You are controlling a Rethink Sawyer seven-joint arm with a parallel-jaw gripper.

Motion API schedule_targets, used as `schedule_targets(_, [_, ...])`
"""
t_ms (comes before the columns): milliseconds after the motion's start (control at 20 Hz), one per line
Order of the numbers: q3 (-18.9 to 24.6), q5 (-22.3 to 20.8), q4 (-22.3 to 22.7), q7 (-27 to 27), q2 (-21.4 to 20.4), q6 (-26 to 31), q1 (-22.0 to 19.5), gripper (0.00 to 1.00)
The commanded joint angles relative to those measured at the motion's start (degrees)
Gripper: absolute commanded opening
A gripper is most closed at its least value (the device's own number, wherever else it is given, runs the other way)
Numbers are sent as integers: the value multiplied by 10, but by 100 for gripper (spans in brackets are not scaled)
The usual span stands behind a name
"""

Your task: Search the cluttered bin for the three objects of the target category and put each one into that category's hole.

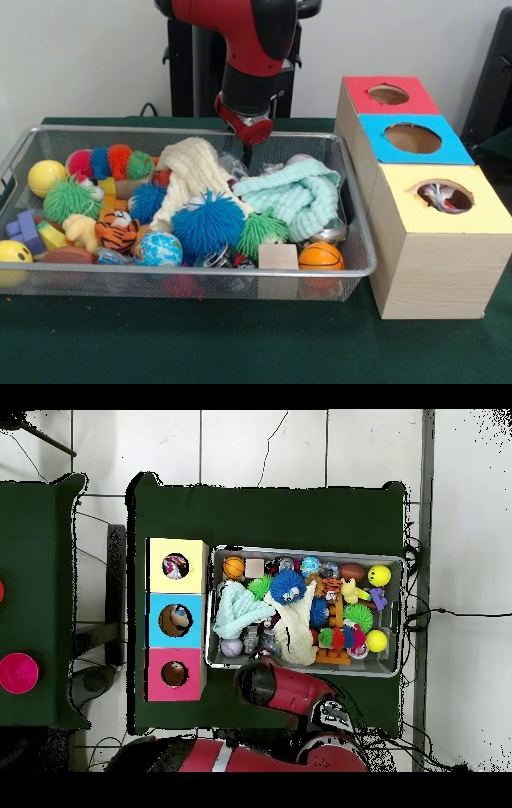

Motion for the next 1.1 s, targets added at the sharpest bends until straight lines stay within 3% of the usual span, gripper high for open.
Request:
schedule_targets(50, [51, 0, -17, 26, 5, 44, 4, 100])
schedule_targets(600, [45, 13, -11, 37, -16, 70, 23, 100])
schedule_targets(1100, [39, 11, -19, 21, -54, 140, 26, 100])
